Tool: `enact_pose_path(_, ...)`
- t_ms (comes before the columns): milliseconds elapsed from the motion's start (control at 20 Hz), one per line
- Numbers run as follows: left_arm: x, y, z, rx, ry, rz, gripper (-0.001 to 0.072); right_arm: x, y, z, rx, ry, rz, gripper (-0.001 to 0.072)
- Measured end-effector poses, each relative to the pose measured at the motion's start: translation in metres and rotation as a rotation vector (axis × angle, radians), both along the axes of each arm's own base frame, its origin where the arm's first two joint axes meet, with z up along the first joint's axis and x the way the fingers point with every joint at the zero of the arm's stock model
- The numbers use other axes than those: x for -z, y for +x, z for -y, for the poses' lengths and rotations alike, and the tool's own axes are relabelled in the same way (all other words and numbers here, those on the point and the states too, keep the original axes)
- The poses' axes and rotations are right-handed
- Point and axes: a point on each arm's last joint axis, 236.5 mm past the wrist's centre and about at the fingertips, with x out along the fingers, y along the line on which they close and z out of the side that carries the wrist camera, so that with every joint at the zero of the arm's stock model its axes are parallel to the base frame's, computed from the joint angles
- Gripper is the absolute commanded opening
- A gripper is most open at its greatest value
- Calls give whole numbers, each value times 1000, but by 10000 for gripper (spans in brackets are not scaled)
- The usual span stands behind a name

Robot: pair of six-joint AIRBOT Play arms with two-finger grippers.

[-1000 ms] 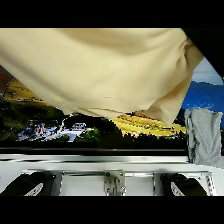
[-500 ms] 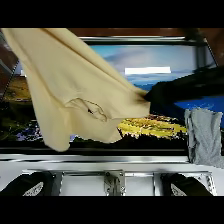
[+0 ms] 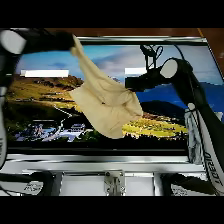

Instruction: Fold the shirts.

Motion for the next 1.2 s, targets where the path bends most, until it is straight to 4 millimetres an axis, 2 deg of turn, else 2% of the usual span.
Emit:
enact_pose_path(100,74,5,28,52,-44,-188,36,21,14,11,31,-27,-15,67)
enact_pose_path(150,103,2,39,76,-62,-271,51,30,16,17,39,-40,-32,67)
enact_pose_path(200,133,-5,47,99,-72,-362,305,38,16,21,43,-51,-54,67)
enact_pose_path(250,157,-14,52,123,-72,-443,649,47,15,25,43,-67,-79,67)
enact_pose_path(300,171,-22,53,139,-83,-513,672,54,12,29,39,-83,-102,67)
enact_pose_path(400,189,-36,36,146,-81,-631,652,63,6,37,22,-123,-135,67)
enact_pose_path(450,190,-43,22,150,-81,-679,652,68,2,43,12,-153,-153,67)
enact_pose_path(650,171,-74,-41,173,-64,-776,652,82,-15,68,-27,-277,-220,67)
enact_pose_path(750,172,-105,-59,186,-70,-839,653,86,-19,75,-39,-312,-238,67)
enact_pose_path(800,181,-124,-65,182,-73,-882,654,86,-19,76,-40,-318,-237,67)
enact_pose_path(900,209,-167,-63,156,-125,-969,655,87,-21,78,-45,-325,-242,67)
enact_pose_path(1000,235,-205,-48,125,-244,-1030,654,86,-19,75,-45,-316,-236,67)
enact_pose_path(1100,259,-231,-28,68,-396,-1056,652,85,-18,72,-44,-303,-230,67)
enact_pose_path(1200,277,-249,-12,26,-478,-1076,650,84,-16,71,-42,-295,-224,67)
